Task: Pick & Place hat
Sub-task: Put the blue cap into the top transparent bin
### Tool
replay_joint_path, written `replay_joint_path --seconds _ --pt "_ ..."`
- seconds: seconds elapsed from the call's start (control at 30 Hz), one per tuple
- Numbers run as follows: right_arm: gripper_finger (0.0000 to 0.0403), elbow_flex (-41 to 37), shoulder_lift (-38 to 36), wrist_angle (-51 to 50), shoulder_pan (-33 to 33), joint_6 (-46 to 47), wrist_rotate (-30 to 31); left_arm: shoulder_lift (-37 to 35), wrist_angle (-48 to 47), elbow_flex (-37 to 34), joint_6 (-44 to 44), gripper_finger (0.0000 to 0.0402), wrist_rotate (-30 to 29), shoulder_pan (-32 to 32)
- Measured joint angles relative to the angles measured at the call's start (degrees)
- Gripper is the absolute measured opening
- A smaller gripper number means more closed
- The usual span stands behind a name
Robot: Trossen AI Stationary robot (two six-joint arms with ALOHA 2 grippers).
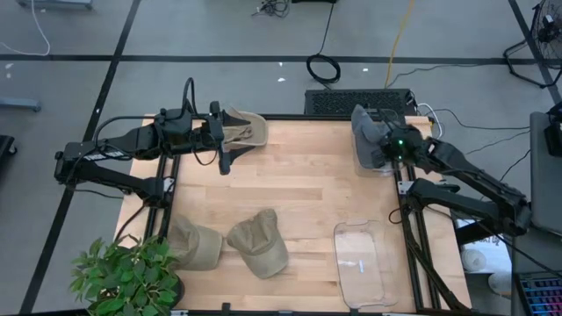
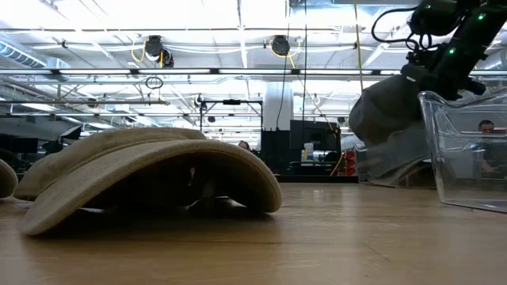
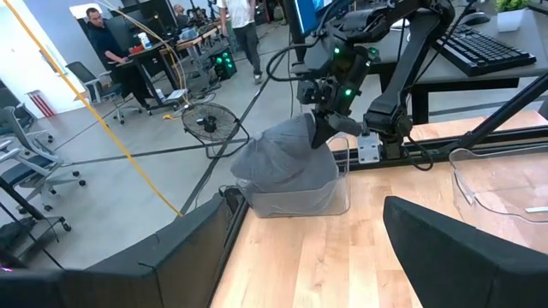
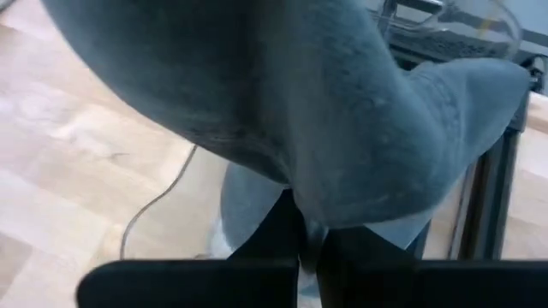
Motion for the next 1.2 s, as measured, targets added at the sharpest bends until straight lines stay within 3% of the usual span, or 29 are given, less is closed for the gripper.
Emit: replay_joint_path --seconds 0.43,0.87,1.0,1.2 --pt "0.0009 0.00 7.10 -1.81 -0.02 3.60 5.84 0.00 0.02 0.00 0.00 0.0324 -0.02 0.02" --pt "0.0178 1.78 5.26 -2.67 -0.13 2.25 6.34 0.00 0.02 0.00 0.00 0.0324 -0.01 0.01" --pt "0.0198 4.41 5.26 -3.31 -0.17 1.86 9.46 0.00 0.02 0.00 0.00 0.0324 0.00 0.02" --pt "0.0193 6.44 5.20 -3.84 -0.17 1.85 13.08 0.00 0.02 0.00 0.00 0.0324 -0.01 0.02"
